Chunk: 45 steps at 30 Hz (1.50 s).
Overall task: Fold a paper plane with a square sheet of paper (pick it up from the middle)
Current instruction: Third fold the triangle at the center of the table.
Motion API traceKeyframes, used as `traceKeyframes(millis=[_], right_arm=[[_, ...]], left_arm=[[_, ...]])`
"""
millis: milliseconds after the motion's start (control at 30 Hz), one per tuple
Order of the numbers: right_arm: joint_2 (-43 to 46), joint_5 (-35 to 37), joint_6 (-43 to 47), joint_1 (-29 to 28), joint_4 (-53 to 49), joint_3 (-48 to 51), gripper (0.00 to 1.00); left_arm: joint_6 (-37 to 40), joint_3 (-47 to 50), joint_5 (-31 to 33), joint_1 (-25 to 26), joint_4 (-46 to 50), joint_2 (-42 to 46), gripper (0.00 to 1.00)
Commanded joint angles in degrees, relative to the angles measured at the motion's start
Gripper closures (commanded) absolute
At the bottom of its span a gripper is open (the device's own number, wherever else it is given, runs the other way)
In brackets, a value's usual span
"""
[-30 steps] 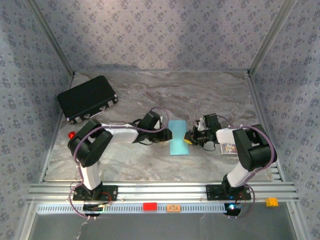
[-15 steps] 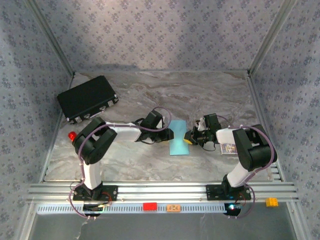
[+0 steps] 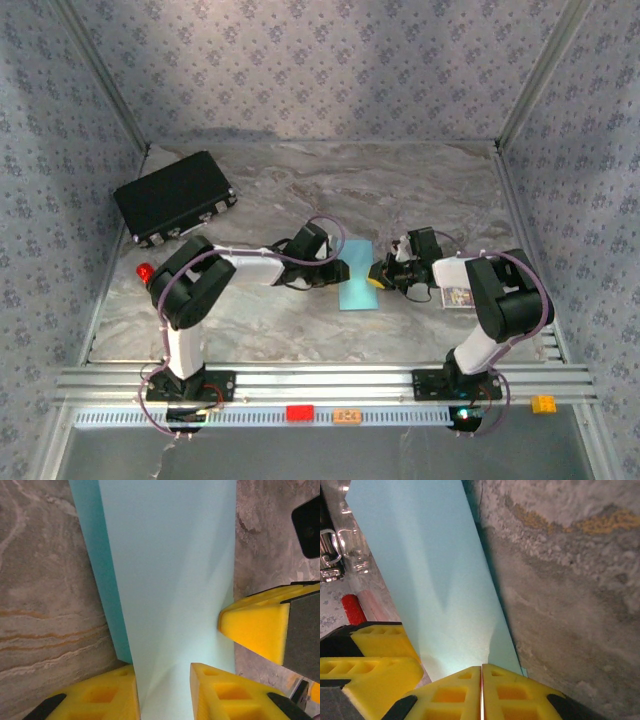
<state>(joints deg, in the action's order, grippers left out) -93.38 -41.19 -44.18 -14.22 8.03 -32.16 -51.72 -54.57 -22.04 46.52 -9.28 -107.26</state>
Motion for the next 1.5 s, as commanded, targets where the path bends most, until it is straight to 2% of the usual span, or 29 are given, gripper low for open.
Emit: traceKeyframes(millis=[0,167,367,533,800,933,1033,1200,1333,1467], right_arm=[[-1.81,3.87,-0.81,0.27,-2.2,1.6,0.89],[-1.4,3.78,-0.8,0.33,-2.4,1.58,0.89],[-0.85,3.9,-0.83,0.25,-2.23,1.71,0.89],[0.11,3.72,-0.92,0.24,-1.66,2.0,0.87],[0.91,3.67,-0.82,0.13,-1.75,1.73,0.85],[2.99,3.67,-0.13,0.01,-0.97,2.29,0.78],[6.53,4.33,1.36,-0.15,-1.77,2.43,0.69],[13.73,8.37,5.27,-1.31,-6.33,2.02,0.6],[19.04,12.57,9.6,-4.75,-7.79,2.02,0.51],[22.92,20.22,15.2,-11.2,-8.64,1.93,0.49]], left_arm=[[-3.45,1.77,0.38,0.31,-2.75,1.12,0.71],[-6.68,4.5,1.1,0.2,-6.56,2.49,0.76],[-7.51,5.62,1.95,0.18,-6.9,3.55,0.85],[-8.03,6.03,1.34,0.13,-8.17,3.9,0.98],[-10.33,6.84,-0.52,-0.43,-11.62,3.85,1.0],[-10.96,7.44,-0.63,-0.87,-11.64,4.5,1.0],[-11.36,7.93,-1.12,-1.26,-11.44,5.26,1.0],[-13.12,8.77,-3.2,-2.06,-12.39,6.49,1.0],[-15.63,9.29,-4.79,-2.4,-13.08,7.48,1.0],[-17.55,10.34,-5.73,-2.88,-13.99,8.79,1.0]])
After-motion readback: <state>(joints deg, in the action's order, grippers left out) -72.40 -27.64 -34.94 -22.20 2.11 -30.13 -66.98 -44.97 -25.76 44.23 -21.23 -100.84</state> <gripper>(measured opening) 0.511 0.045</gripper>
